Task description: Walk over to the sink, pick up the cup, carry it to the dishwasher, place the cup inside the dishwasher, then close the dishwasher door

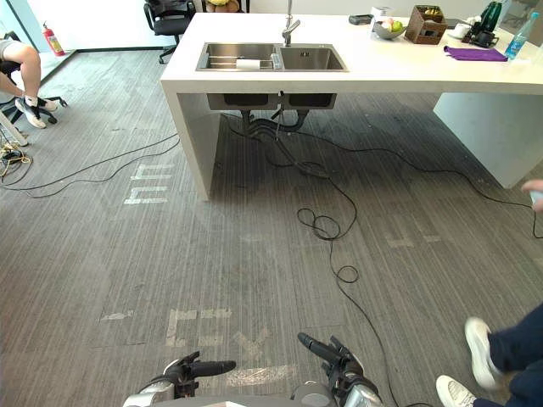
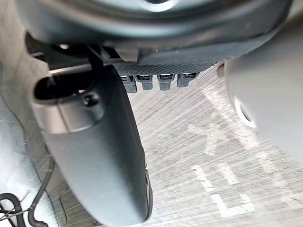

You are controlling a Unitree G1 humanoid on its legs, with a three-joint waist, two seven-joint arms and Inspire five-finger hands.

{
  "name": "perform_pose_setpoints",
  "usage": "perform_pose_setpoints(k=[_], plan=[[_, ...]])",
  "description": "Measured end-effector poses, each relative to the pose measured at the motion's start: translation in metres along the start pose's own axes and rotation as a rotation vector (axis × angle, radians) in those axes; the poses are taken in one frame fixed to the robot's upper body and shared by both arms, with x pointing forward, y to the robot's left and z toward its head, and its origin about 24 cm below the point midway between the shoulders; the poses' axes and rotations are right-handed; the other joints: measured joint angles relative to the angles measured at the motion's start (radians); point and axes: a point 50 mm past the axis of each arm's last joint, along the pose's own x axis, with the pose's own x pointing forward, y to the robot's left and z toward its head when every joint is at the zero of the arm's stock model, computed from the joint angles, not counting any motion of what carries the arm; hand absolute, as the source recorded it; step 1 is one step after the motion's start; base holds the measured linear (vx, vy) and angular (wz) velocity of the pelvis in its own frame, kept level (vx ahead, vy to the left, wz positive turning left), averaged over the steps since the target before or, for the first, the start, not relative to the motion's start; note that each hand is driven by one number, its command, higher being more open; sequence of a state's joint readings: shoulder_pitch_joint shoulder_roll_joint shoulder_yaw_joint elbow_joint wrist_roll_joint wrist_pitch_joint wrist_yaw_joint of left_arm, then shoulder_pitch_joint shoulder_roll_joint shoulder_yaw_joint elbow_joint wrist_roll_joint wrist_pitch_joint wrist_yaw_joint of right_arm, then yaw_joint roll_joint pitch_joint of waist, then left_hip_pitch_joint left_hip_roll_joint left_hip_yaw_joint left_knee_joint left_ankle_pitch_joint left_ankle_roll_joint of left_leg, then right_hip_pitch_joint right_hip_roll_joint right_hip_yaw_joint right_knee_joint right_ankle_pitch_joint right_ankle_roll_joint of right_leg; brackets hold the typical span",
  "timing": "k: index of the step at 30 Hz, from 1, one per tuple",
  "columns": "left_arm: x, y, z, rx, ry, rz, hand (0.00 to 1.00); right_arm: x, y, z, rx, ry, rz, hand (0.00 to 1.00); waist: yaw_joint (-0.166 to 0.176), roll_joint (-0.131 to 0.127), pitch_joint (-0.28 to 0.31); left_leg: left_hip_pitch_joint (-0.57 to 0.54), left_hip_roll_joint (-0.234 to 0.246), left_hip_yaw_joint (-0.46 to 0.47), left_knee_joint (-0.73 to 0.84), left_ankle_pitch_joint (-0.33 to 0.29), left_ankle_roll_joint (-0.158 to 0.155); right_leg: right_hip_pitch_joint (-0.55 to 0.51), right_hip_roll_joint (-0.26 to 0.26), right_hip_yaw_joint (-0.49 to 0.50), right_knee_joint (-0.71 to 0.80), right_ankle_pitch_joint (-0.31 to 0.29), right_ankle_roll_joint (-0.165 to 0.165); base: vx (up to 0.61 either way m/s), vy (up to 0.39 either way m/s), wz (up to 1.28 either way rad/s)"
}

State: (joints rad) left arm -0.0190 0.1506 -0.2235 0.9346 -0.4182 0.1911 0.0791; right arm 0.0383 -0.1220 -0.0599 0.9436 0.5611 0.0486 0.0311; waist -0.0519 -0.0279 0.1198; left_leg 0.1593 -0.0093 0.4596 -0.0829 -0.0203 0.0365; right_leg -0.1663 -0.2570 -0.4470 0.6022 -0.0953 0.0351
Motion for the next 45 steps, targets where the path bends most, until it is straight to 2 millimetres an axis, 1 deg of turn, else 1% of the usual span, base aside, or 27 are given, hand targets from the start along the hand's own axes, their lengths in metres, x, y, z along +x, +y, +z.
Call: perform_pose_setpoints(k=[2,3,6,10,12,13,14,15,17,18,19,20,21,22,23,26,29,31,34,36,37,38,40,42,43,44,45], plan=[[-0.001,-0.004,0.004,-0.037,-0.011,-0.014,1.00,0.000,-0.003,0.007,0.009,-0.020,-0.015,1.00,-0.002,0.001,0.016,0.036,-0.003,-0.014,0.012,-0.014,0.019,-0.058,-0.051,0.018,0.165,0.059,-0.005,0.06,0.048,0.14],[-0.001,-0.006,0.006,-0.055,-0.007,-0.023,1.00,0.000,-0.003,0.009,0.029,-0.029,-0.013,1.00,-0.008,0.008,0.025,0.045,0.007,-0.024,0.043,-0.037,0.020,-0.083,-0.058,0.036,0.203,0.031,0.001,0.15,0.024,0.25],[-0.001,-0.006,0.010,-0.040,0.003,-0.031,1.00,-0.002,0.006,0.015,0.019,-0.040,0.029,1.00,-0.020,0.007,0.042,0.060,0.038,-0.045,0.108,-0.076,0.016,-0.099,-0.031,0.046,0.017,0.010,0.025,0.18,-0.011,0.23],[-0.004,-0.014,0.030,-0.022,-0.022,-0.081,1.00,-0.002,0.017,0.013,0.041,-0.006,0.036,1.00,-0.016,-0.010,0.073,0.042,0.070,-0.074,0.249,-0.157,-0.036,-0.055,0.016,0.067,-0.448,0.102,0.084,0.24,-0.113,0.22],[-0.004,-0.016,0.036,-0.017,-0.035,-0.097,1.00,-0.002,0.019,0.010,0.069,0.005,0.033,1.00,-0.016,-0.041,0.089,0.042,0.079,-0.105,0.341,-0.232,-0.064,-0.012,0.005,0.068,-0.485,0.096,0.086,0.25,-0.279,0.31],[-0.005,-0.016,0.038,-0.017,-0.040,-0.098,1.00,-0.003,0.019,0.007,0.082,0.007,0.027,1.00,-0.010,-0.047,0.095,0.045,0.093,-0.115,0.386,-0.284,-0.088,0.002,0.010,0.080,-0.484,0.149,0.077,0.23,-0.307,0.23],[-0.005,-0.019,0.037,-0.015,-0.038,-0.109,1.00,-0.003,0.018,0.010,0.095,-0.007,0.025,1.00,-0.013,-0.027,0.097,0.045,0.122,-0.123,0.397,-0.297,-0.107,-0.006,0.029,0.081,-0.450,0.161,0.076,0.24,-0.305,0.19],[-0.005,-0.020,0.036,-0.014,-0.035,-0.122,1.00,-0.003,0.017,0.011,0.107,-0.015,0.022,1.00,-0.016,-0.007,0.092,0.046,0.151,-0.129,0.397,-0.306,-0.123,-0.020,0.053,0.084,-0.414,0.168,0.064,0.30,-0.306,0.17],[-0.005,-0.021,0.029,-0.025,-0.029,-0.136,1.00,-0.004,0.011,0.014,0.098,-0.020,0.019,1.00,-0.015,0.026,0.073,0.070,0.222,-0.122,0.382,-0.328,-0.154,-0.060,0.103,0.068,-0.305,0.169,-0.017,0.37,-0.325,0.00],[-0.005,-0.021,0.024,-0.032,-0.020,-0.138,1.00,-0.004,0.007,0.012,0.090,-0.012,0.015,1.00,-0.013,0.038,0.054,0.087,0.235,-0.108,0.360,-0.328,-0.150,-0.071,0.118,0.060,-0.280,0.142,-0.050,0.41,-0.241,-0.19],[-0.005,-0.022,0.019,-0.040,-0.024,-0.152,1.00,-0.004,0.002,0.012,0.070,-0.001,0.010,1.00,-0.006,0.057,0.029,0.095,0.252,-0.081,0.382,-0.307,-0.102,-0.082,0.141,0.058,-0.253,0.091,-0.092,0.47,-0.231,-0.25],[-0.005,-0.028,0.022,-0.040,-0.054,-0.178,1.00,-0.003,-0.006,0.012,0.049,0.012,-0.012,1.00,-0.004,0.061,0.027,0.041,0.292,-0.012,0.533,-0.242,-0.085,-0.074,0.144,0.061,-0.243,0.066,-0.096,0.59,-0.272,-0.15],[-0.006,-0.031,0.022,-0.041,-0.064,-0.190,1.00,-0.004,-0.010,0.012,0.032,0.019,-0.023,1.00,-0.004,0.065,0.025,0.018,0.317,0.012,0.609,-0.201,-0.092,-0.060,0.144,0.056,-0.244,0.061,-0.096,0.57,-0.267,0.09],[-0.006,-0.039,0.025,-0.048,-0.086,-0.209,1.00,-0.006,-0.020,0.010,0.011,0.038,-0.041,1.00,-0.008,0.083,0.029,-0.035,0.379,0.014,0.767,-0.123,-0.088,-0.006,0.154,0.048,-0.267,0.038,-0.105,0.46,-0.198,0.17],[-0.007,-0.045,0.029,-0.059,-0.116,-0.224,1.00,-0.007,-0.029,0.010,-0.002,0.051,-0.057,1.00,-0.003,0.100,0.036,-0.108,0.422,-0.018,0.949,-0.152,-0.107,0.047,0.175,0.044,-0.298,0.029,-0.113,0.34,-0.118,0.13],[-0.010,-0.050,0.038,-0.069,-0.172,-0.234,1.00,-0.008,-0.032,0.012,0.006,0.047,-0.058,1.00,0.006,0.105,0.043,-0.216,0.379,-0.067,1.019,-0.212,-0.131,0.143,0.189,0.053,-0.362,0.023,-0.115,0.36,-0.054,-0.14],[-0.014,-0.049,0.041,-0.085,-0.230,-0.215,1.00,-0.008,-0.030,0.015,0.006,0.027,-0.044,1.00,0.010,0.097,0.050,-0.313,0.301,-0.094,0.779,-0.225,-0.120,0.233,0.194,0.078,-0.427,-0.003,-0.112,0.27,-0.010,-0.23],[-0.016,-0.043,0.032,-0.107,-0.250,-0.157,1.00,-0.008,-0.030,0.012,0.012,0.036,-0.041,1.00,0.019,0.097,0.059,-0.347,0.274,-0.104,0.529,-0.176,-0.136,0.266,0.192,0.119,-0.430,-0.024,-0.099,0.25,0.078,-0.56],[-0.018,-0.036,0.027,-0.162,-0.300,-0.052,1.00,-0.012,-0.035,-0.005,0.036,0.079,-0.041,1.00,0.019,0.099,0.080,-0.377,0.274,-0.040,0.224,-0.071,-0.168,0.311,0.182,0.142,-0.431,-0.055,-0.055,0.26,0.153,-0.28],[-0.020,-0.034,0.033,-0.151,-0.352,-0.010,1.00,-0.020,-0.047,-0.025,0.065,0.132,-0.066,1.00,0.013,0.089,0.088,-0.379,0.276,0.069,0.244,-0.064,-0.165,0.344,0.160,0.133,-0.403,-0.091,-0.002,0.35,0.225,0.13],[-0.023,-0.036,0.039,-0.148,-0.397,-0.006,1.00,-0.026,-0.058,-0.036,0.069,0.160,-0.089,1.00,0.008,0.104,0.088,-0.360,0.266,0.082,0.246,-0.065,-0.169,0.355,0.158,0.128,-0.370,-0.131,0.024,0.40,0.302,0.17],[-0.026,-0.036,0.052,-0.150,-0.463,0.002,1.00,-0.027,-0.061,-0.040,0.072,0.172,-0.102,1.00,0.012,0.101,0.097,-0.350,0.245,0.034,0.230,-0.002,-0.146,0.352,0.143,0.138,-0.327,-0.179,0.032,0.39,0.306,-0.02],[-0.034,-0.026,0.071,-0.188,-0.565,0.049,1.00,-0.023,-0.053,-0.041,0.052,0.190,-0.079,1.00,0.047,0.056,0.116,-0.374,0.213,-0.018,0.328,-0.009,-0.151,0.346,0.101,0.189,-0.315,-0.202,0.034,0.32,0.301,-0.61],[-0.041,-0.023,0.080,-0.214,-0.621,0.081,1.00,-0.024,-0.058,-0.045,0.045,0.216,-0.094,1.00,0.067,0.041,0.100,-0.420,0.201,-0.048,0.451,-0.025,-0.127,0.354,0.072,0.223,-0.321,-0.223,0.052,0.32,0.315,-0.55],[-0.044,-0.022,0.079,-0.210,-0.641,0.100,1.00,-0.027,-0.064,-0.051,0.047,0.247,-0.116,1.00,0.073,0.026,0.069,-0.431,0.166,-0.046,0.482,-0.040,-0.084,0.363,0.038,0.225,-0.325,-0.239,0.065,0.34,0.251,-0.18],[-0.048,-0.022,0.085,-0.218,-0.678,0.098,1.00,-0.030,-0.069,-0.058,0.060,0.273,-0.136,1.00,0.072,0.012,0.045,-0.432,0.127,-0.043,0.498,-0.061,-0.025,0.327,-0.009,0.222,-0.164,-0.259,0.077,0.37,0.225,0.03],[-0.051,-0.022,0.089,-0.226,-0.707,0.096,1.00,-0.031,-0.069,-0.060,0.073,0.278,-0.137,1.00,0.064,0.004,0.041,-0.436,0.111,-0.044,0.514,-0.076,-0.001,0.289,-0.024,0.219,-0.026,-0.258,0.102,0.56,0.252,0.33]])
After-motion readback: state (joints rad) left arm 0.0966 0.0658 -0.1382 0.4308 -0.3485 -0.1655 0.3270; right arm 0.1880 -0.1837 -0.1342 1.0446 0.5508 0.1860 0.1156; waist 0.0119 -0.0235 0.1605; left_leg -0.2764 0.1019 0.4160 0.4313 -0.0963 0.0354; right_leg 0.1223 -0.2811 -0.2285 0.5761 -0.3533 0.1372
